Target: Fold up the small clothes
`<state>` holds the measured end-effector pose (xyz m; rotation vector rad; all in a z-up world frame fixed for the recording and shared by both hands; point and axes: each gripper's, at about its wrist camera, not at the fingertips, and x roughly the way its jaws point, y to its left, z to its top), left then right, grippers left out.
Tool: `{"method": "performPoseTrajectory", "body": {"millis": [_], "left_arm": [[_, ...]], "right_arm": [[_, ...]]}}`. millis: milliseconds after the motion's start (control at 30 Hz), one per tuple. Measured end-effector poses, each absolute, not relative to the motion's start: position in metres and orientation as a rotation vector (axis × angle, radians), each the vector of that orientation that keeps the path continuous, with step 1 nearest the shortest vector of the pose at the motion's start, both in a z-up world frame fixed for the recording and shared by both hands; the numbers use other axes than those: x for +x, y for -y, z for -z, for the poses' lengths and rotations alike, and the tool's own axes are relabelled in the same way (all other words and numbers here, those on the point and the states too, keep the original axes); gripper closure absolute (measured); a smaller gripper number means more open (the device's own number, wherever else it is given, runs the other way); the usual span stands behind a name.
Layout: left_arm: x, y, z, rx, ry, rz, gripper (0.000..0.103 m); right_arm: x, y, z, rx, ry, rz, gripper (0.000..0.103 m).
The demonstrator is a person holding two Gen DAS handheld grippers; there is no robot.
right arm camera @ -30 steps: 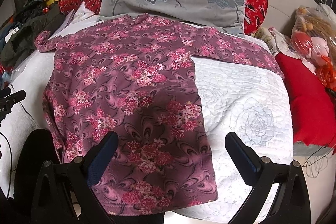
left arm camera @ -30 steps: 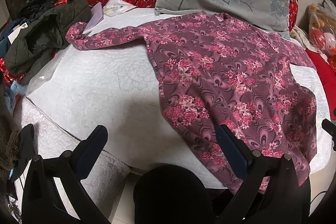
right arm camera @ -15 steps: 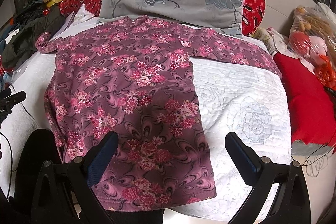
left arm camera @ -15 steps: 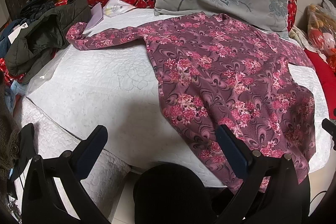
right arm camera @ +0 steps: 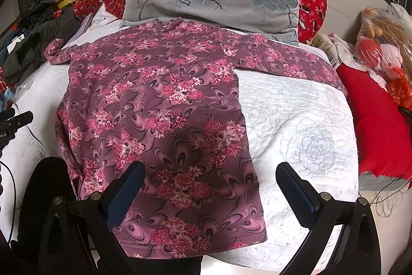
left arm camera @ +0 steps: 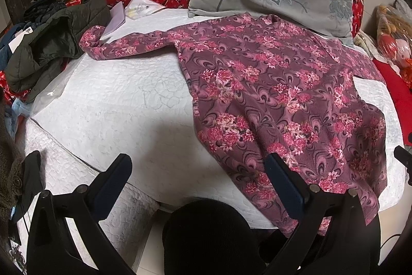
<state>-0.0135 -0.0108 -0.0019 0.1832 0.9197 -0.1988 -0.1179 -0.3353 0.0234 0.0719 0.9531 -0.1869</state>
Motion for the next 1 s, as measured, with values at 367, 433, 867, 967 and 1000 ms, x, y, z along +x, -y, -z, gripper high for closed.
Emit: {"method": "performPoseTrajectory", "body": {"millis": [367, 433, 867, 967, 1000], "left_arm": [[0.003, 0.005, 0.013, 0.156, -0.993, 0.203, 0.000], [0.012, -0.005, 0.017, 0.100, -1.039, 0.204, 0.000], [0.027, 0.022, 0.061, -0.043, -1.326, 0.340, 0.000], [0.030, 0.034, 0.065, -0.071, -1.374, 0.371, 0.000], [0.032, 0.038, 0.067, -0.083, -1.395, 0.384, 0.000]], "right_arm": [[-0.115, 0.347, -0.009, 0.114, -0.979, 0.196, 0.001], [-0.114, 0.358, -0.003, 0.139, -0.994, 0.207, 0.001], [-0.121, 0.409, 0.064, 0.293, -1.161, 0.265, 0.003], [-0.120, 0.404, 0.069, 0.262, -1.172, 0.238, 0.004], [-0.119, 0.401, 0.071, 0.235, -1.176, 0.233, 0.003]]}}
